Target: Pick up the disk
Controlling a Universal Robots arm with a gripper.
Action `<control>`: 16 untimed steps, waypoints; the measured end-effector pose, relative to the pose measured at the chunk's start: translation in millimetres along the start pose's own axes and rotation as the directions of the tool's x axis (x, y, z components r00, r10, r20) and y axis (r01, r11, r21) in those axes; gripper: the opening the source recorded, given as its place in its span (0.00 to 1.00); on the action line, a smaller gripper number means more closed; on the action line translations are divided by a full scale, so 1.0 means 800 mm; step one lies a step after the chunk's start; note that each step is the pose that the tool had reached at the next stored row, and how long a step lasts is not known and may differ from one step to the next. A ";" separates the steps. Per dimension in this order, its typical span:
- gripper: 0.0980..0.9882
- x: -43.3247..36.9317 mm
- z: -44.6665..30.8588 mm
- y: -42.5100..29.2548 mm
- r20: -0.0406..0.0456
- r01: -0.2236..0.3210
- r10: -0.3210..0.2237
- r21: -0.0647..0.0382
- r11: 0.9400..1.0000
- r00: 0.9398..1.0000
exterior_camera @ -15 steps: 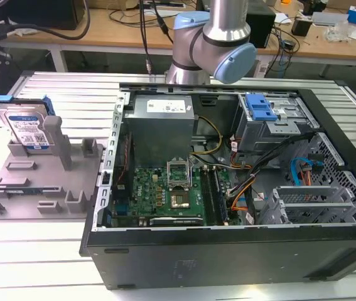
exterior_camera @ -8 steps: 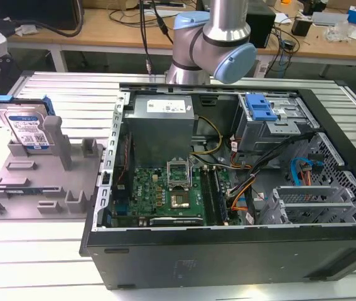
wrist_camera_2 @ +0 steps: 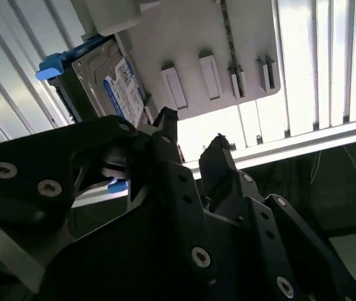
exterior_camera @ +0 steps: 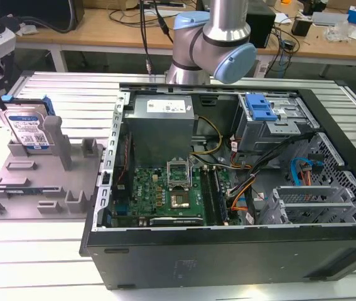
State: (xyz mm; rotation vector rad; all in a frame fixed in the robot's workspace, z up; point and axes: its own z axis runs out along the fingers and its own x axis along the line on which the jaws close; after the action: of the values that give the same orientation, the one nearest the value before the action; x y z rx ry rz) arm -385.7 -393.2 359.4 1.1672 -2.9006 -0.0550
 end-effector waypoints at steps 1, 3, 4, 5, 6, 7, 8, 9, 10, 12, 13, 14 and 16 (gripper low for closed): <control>0.36 0.000 0.0001 0.0001 -0.001 0.018 -0.018 0.000 1.000 1.000; 0.43 0.000 0.0001 0.0000 -0.002 0.045 -0.045 0.000 0.999 0.999; 0.43 0.000 0.0003 0.0000 -0.003 0.063 -0.063 0.001 0.998 0.998; 0.43 0.000 0.0004 0.0000 -0.004 0.075 -0.075 0.001 0.997 0.997; 0.43 0.000 0.0004 0.0000 -0.005 0.090 -0.090 0.001 0.996 0.996; 0.43 0.000 0.0005 0.0000 -0.006 0.118 -0.118 0.001 0.993 0.993; 0.43 0.000 0.0005 0.0000 -0.007 0.139 -0.139 0.001 0.990 0.990; 0.43 0.000 0.0006 -0.0001 -0.007 0.157 -0.157 0.001 0.988 0.988; 0.43 0.000 0.0007 0.0000 -0.009 0.190 -0.190 0.001 0.982 0.982; 0.43 0.000 0.0009 0.0000 -0.010 0.232 -0.232 0.001 0.973 0.973; 0.43 0.000 0.0010 -0.0001 -0.011 0.255 -0.255 0.000 0.967 0.967; 0.43 0.000 0.0011 -0.0001 -0.012 0.272 -0.272 0.000 0.962 0.962; 0.43 0.000 0.0015 -0.0001 -0.014 0.337 -0.337 -0.001 0.942 0.942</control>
State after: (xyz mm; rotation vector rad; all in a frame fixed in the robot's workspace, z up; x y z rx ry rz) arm -385.6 -393.2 358.2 1.6427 -2.6534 -0.0471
